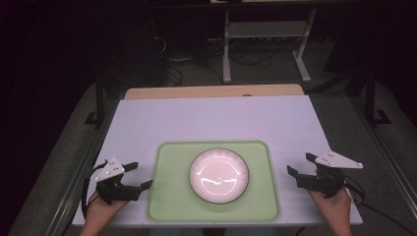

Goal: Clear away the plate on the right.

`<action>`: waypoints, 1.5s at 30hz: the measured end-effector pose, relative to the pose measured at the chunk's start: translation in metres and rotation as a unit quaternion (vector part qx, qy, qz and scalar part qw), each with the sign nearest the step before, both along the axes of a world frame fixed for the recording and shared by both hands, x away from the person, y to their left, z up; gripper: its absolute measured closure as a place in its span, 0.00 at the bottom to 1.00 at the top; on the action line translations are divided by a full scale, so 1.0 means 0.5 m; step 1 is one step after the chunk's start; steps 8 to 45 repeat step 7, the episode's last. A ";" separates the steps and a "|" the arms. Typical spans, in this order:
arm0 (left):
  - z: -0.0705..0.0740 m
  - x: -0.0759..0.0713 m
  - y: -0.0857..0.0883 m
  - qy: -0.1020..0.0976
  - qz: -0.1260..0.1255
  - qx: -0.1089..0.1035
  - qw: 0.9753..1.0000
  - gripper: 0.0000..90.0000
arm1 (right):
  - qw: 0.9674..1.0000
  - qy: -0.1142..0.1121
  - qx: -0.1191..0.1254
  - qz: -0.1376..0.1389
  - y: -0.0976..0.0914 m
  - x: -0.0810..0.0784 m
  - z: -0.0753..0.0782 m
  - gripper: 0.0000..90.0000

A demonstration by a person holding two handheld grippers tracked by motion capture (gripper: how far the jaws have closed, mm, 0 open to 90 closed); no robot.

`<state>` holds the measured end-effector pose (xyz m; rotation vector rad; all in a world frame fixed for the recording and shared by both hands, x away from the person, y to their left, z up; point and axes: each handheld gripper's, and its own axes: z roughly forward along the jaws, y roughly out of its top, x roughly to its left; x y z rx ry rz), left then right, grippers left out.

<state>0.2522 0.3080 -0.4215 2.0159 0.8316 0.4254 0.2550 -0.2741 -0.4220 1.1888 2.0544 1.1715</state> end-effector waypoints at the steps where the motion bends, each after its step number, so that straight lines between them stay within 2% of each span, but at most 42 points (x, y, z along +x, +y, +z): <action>1: 0.000 0.001 0.000 0.000 0.000 -0.001 1.000 0.17 | 1.000 0.001 -0.002 0.001 0.002 0.000 -0.001 0.20; 5: 0.000 0.001 0.000 0.000 0.001 -0.001 1.000 0.17 | 1.000 0.004 -0.014 0.003 0.006 0.001 -0.004 0.20; 45: 0.000 0.000 0.001 0.000 0.000 0.000 1.000 0.17 | 1.000 0.004 -0.013 0.002 0.006 0.001 -0.004 0.20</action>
